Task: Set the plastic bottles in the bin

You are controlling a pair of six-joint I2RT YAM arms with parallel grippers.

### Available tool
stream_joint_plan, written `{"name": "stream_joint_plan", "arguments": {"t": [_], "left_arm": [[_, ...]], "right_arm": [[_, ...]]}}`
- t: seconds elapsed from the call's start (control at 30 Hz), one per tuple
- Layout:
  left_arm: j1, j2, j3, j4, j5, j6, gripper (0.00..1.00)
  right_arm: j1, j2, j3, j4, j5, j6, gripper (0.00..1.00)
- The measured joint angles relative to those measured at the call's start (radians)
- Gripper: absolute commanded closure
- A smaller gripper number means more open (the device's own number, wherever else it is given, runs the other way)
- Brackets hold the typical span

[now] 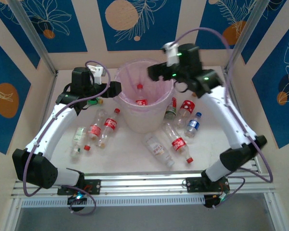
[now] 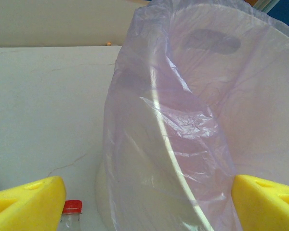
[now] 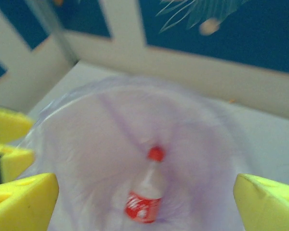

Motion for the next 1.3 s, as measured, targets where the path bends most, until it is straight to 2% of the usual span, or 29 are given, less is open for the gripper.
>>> {"name": "stream_joint_plan", "arguments": {"t": [0.17,0.3,0.5,0.63,0.77,1.3], "left_arm": [[0.000,0.003,0.000,0.003,0.000,0.000,0.12],[0.000,0.003,0.000,0.003,0.000,0.000,0.12],[0.000,0.003,0.000,0.006,0.000,0.000,0.12],[0.000,0.003,0.000,0.006,0.000,0.000,0.12],[0.000,0.003,0.000,0.006,-0.003,0.000,0.11],[-0.001,0.012,0.000,0.018,-0.003,0.000,0.11]], "right_arm": [[-0.275,-0.013,-0.059,0.038,-0.010,-0.027,0.04],[-0.433,0.138,-0.057,0.026,0.016,-0.048,0.06],[-0.588,0.401,-0.045,-0.022,0.014,-0.045,0.07],[-0.650,0.534,-0.007,-0.038,0.002,-0.040,0.05],[-0.681,0.605,0.006,-0.036,-0.001,-0.040,0.04],[-0.692,0.827,0.204,-0.038,-0.034,-0.048,0.07]]}}
